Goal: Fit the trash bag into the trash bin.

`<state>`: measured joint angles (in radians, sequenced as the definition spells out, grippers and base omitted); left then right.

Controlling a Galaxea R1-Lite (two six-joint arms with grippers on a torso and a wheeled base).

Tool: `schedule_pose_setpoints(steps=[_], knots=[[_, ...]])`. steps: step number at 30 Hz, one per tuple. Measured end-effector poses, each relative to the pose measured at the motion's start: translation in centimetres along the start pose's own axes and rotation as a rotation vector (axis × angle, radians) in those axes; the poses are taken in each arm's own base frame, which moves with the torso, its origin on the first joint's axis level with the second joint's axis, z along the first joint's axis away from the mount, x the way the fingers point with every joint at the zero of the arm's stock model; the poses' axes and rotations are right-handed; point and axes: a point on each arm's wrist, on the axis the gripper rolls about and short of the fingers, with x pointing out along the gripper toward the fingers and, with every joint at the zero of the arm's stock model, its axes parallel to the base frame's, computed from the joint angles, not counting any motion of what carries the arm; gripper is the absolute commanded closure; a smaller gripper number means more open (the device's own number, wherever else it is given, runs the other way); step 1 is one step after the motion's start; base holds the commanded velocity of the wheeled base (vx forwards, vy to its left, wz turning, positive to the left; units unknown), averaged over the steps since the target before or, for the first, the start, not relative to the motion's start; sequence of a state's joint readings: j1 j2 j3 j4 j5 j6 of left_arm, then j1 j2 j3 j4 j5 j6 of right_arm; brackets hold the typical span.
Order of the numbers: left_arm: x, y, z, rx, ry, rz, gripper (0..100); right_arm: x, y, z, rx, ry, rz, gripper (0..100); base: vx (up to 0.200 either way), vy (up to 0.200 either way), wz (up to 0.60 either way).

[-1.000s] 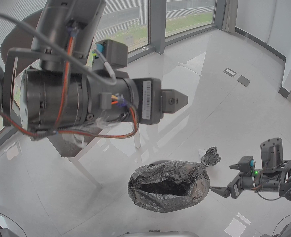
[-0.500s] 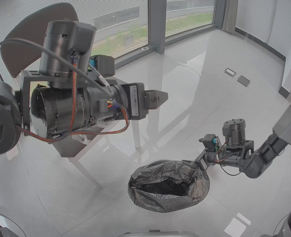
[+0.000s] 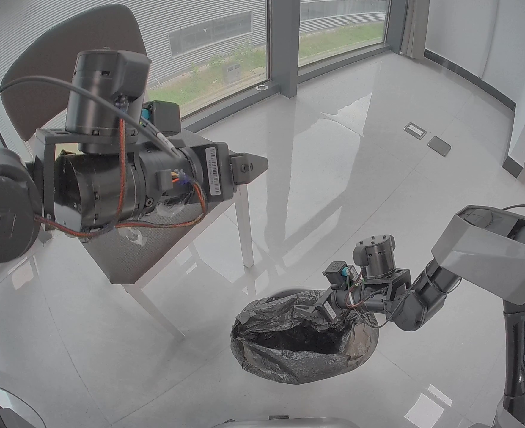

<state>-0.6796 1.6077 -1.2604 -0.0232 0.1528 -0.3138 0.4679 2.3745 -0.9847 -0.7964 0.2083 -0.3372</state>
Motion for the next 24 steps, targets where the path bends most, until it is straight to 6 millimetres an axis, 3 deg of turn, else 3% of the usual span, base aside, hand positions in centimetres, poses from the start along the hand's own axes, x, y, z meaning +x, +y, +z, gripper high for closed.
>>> schedule_pose_setpoints(steps=[6,7,15,24], knots=[[0.2,0.0,0.1,-0.002,-0.01,-0.002,0,0.6,0.0,-0.8,0.007,0.022,0.004,0,0.0,0.0,0.0],[0.2,0.0,0.1,-0.003,-0.011,-0.001,0,0.7,0.0,-0.9,0.008,0.024,0.005,100,0.0,0.0,0.0],[0.6,0.2,0.0,-0.004,-0.007,0.007,0,1.7,-0.3,-1.3,0.009,0.019,-0.001,100,0.0,0.0,0.0],[0.9,0.2,-0.1,-0.005,-0.01,0.006,0,1.7,-1.2,0.0,0.003,-0.032,-0.028,100,0.0,0.0,0.0]])
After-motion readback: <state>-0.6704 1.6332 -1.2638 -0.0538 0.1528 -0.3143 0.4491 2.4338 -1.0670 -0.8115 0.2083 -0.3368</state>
